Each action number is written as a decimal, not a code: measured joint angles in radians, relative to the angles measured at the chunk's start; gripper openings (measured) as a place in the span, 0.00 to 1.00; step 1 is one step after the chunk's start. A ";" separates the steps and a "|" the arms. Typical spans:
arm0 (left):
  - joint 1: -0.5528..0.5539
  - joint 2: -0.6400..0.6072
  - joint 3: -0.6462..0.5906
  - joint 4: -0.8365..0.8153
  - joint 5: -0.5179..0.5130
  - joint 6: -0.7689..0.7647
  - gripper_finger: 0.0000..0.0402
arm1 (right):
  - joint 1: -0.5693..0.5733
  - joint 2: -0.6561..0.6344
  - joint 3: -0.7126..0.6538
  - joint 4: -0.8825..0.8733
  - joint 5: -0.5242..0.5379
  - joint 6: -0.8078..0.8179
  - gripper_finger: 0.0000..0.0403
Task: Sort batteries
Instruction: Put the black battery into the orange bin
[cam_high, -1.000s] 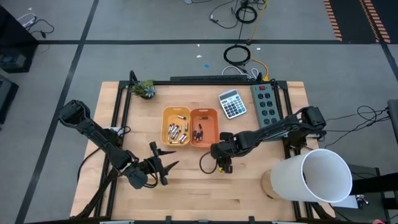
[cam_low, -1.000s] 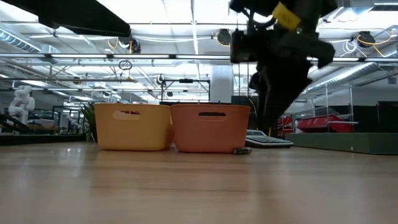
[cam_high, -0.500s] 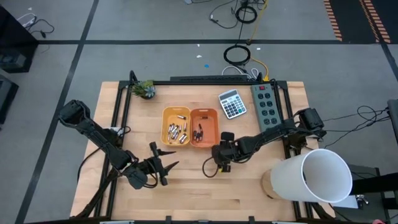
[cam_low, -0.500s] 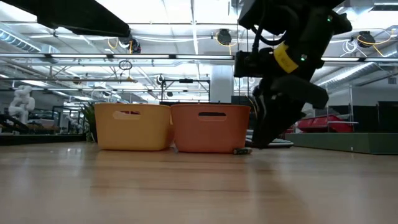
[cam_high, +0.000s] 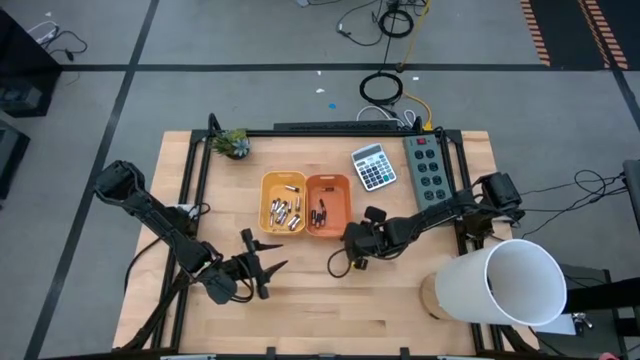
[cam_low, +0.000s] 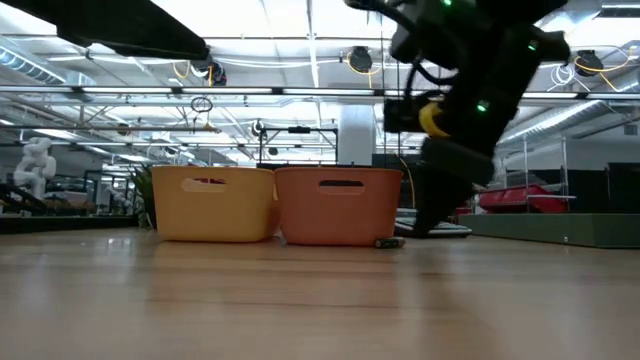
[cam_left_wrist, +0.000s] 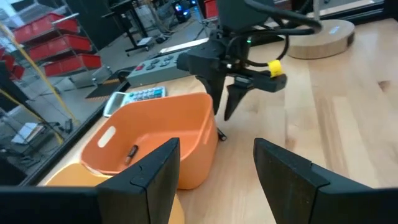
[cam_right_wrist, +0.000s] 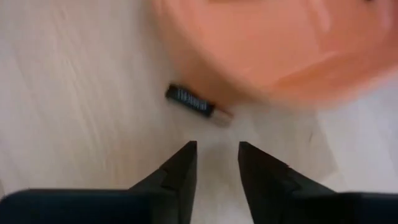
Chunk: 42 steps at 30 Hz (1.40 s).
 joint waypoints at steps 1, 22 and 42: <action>0.000 0.000 0.000 0.000 0.010 0.000 0.53 | 0.000 -0.004 -0.015 0.008 -0.002 0.002 0.26; 0.011 0.000 0.000 -0.026 0.036 -0.022 0.53 | -0.051 -0.132 -0.639 1.138 -0.091 -0.103 0.12; 0.037 0.000 0.001 -0.053 0.066 -0.026 0.53 | -0.070 -0.051 -0.580 1.171 -0.170 -0.299 0.30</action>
